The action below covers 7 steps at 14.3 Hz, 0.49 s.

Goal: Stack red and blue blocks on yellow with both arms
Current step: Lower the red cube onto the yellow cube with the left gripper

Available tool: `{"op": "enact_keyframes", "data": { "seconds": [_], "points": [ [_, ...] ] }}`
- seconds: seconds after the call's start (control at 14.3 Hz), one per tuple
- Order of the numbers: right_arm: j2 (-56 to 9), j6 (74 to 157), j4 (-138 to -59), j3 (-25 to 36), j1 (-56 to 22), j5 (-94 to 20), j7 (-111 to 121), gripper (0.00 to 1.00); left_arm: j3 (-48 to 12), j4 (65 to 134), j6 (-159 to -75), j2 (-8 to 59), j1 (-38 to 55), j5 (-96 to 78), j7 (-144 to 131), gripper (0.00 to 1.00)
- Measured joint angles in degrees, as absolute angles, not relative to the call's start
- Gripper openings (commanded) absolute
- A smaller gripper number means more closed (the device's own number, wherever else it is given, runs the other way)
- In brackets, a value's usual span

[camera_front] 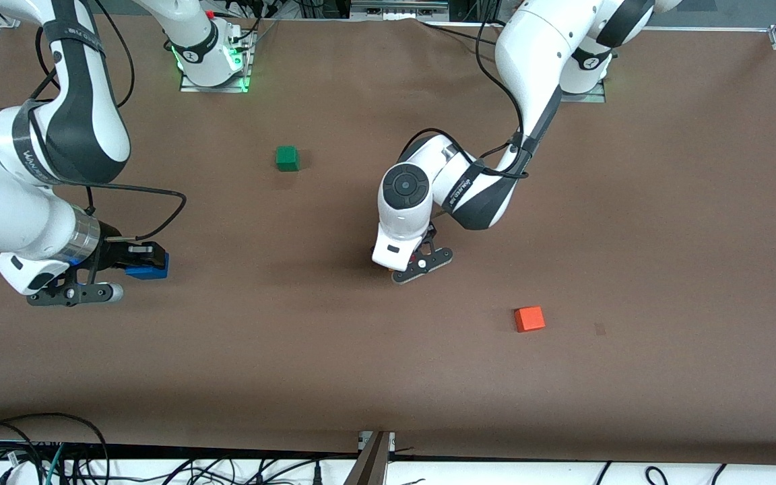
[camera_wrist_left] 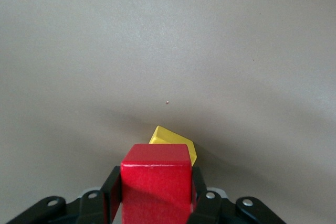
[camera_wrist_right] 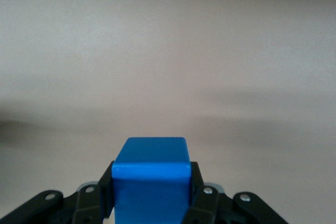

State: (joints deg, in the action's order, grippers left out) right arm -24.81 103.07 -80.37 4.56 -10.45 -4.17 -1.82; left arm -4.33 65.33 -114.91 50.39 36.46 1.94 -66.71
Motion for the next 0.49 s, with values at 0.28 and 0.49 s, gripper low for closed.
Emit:
{"op": "enact_keyframes", "data": {
  "seconds": [0.28, 0.49],
  "points": [
    [-24.8, 103.0, -80.4, 4.6, -10.5, -4.2, -1.8, 0.46, -4.0, 64.9, -114.9, 51.1, 36.5, 1.9, -66.7, 0.0],
    [-24.8, 103.0, -80.4, 4.6, -10.5, -4.2, -1.8, 0.46, -4.0, 64.8, -114.9, 51.1, 36.5, 1.9, -66.7, 0.0]
  ]
}}
